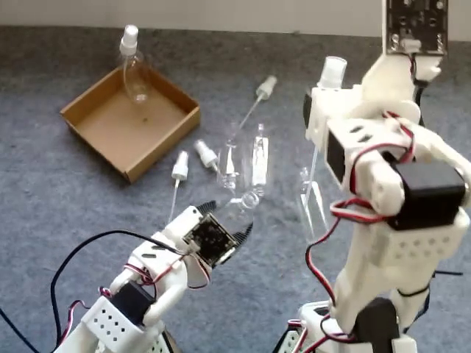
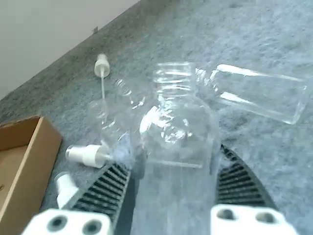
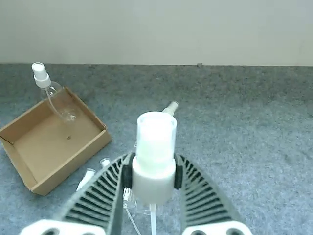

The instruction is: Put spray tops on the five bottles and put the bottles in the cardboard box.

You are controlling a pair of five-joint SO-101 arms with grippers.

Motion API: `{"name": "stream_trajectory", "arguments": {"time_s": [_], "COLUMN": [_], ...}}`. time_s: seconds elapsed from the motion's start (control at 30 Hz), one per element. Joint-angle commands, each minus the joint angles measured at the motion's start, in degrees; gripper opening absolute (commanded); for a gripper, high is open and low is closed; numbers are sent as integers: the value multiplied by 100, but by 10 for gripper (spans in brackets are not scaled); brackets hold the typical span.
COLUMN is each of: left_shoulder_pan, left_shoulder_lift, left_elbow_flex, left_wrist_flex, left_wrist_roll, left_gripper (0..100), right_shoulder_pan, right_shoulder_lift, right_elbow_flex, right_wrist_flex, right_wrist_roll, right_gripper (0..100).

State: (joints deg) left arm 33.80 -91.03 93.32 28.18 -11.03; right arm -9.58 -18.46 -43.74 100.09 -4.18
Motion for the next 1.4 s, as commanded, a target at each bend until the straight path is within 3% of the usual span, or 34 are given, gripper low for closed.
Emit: {"name": "stream_trajectory", "arguments": {"time_s": [0.0, 0.23, 0.5, 0.63, 0.83, 1.13, 1.37], "left_shoulder_pan": [488, 1191, 1226, 1218, 1200, 1244, 1244], "left_shoulder_lift": [-75, -75, -75, -75, -75, -75, -66], "left_elbow_flex": [-57, -92, -40, -40, 4, 22, 321], "left_wrist_flex": [-440, -1204, -1653, -1644, -1389, -1354, -1380], "left_wrist_roll": [62, 53, 79, 105, 1169, 1187, 1187], "left_gripper": [67, 67, 66, 66, 66, 66, 66], "right_shoulder_pan": [-66, -66, -84, -92, -92, -92, -92], "right_shoulder_lift": [-523, -1200, -2079, -2536, -3468, -4919, -5226], "right_elbow_flex": [75, 382, 1253, 2026, 3820, 6413, 6730], "right_wrist_flex": [75, 75, -57, -673, -1965, -3873, -4251], "right_wrist_roll": [-53, -62, -70, -70, -70, -70, -70], "right_gripper": [20, 20, 20, 20, 20, 20, 20]}}
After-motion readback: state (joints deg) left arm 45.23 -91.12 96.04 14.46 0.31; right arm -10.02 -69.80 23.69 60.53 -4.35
